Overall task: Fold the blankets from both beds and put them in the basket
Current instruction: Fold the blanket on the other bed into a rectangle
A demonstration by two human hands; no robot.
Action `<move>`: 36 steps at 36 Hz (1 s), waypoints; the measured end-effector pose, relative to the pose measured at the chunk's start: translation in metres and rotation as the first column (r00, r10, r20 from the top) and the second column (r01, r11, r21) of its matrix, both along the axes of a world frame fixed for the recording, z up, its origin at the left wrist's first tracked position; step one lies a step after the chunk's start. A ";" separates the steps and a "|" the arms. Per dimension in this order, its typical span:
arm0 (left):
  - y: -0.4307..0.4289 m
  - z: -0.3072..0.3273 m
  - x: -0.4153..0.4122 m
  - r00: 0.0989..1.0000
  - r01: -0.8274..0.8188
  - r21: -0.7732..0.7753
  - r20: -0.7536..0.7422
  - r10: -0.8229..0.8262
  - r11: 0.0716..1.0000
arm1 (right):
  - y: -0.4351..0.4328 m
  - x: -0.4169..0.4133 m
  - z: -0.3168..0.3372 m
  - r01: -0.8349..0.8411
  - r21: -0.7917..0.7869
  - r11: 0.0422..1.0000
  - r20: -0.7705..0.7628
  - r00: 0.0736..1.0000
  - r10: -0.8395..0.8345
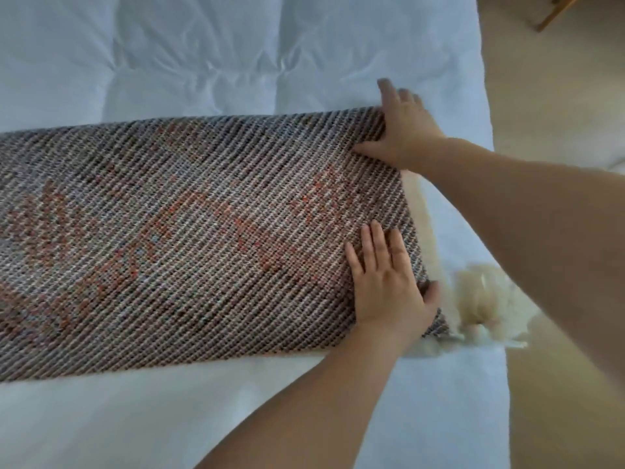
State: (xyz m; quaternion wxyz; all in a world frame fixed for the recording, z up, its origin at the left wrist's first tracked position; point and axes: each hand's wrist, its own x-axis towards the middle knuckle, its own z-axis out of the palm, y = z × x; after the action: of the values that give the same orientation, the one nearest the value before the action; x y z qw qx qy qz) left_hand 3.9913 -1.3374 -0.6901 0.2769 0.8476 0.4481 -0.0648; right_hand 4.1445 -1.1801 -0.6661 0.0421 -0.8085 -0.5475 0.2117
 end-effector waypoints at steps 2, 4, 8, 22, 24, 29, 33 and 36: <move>-0.001 0.002 0.012 0.999 -0.029 -0.034 -0.042 0.028 0.999 | 0.014 0.005 0.006 0.030 0.008 1.000 -0.032 0.999 -0.030; 0.000 0.004 0.025 0.992 -0.076 -0.057 -0.102 0.070 0.995 | 0.024 0.007 0.014 0.053 -0.018 0.998 -0.023 0.998 -0.053; 0.006 0.008 0.047 0.968 -0.205 -0.109 -0.171 0.185 0.973 | 0.033 0.008 0.031 0.055 -0.070 0.996 -0.054 0.997 -0.059; 0.030 0.092 -0.034 0.900 -0.435 -0.262 -0.115 0.420 0.861 | 0.019 -0.023 0.109 0.182 0.050 0.982 -0.245 0.956 -0.164; 0.033 0.110 -0.062 0.861 -0.501 -0.283 -0.066 0.505 0.818 | 0.020 -0.035 0.130 0.209 0.060 0.976 -0.263 0.947 -0.186; 0.046 0.162 -0.135 0.739 -0.609 -0.360 0.068 0.671 0.707 | 0.022 -0.076 0.191 0.270 0.073 0.960 -0.346 0.910 -0.230; 0.054 0.200 -0.198 0.765 -0.611 -0.244 0.061 0.641 0.753 | 0.020 -0.122 0.233 0.312 0.064 0.948 -0.433 0.864 -0.256; 0.060 0.229 -0.246 0.765 -0.627 -0.179 0.044 0.643 0.758 | 0.018 -0.162 0.261 0.325 0.063 0.944 -0.482 0.838 -0.256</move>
State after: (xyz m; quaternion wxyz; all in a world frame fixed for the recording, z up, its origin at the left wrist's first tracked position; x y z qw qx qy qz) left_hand 3.7449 -1.2778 -0.4611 0.3694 0.6237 0.6876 0.0421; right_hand 3.9821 -1.1623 -0.4049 0.2617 -0.8021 -0.4054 0.3518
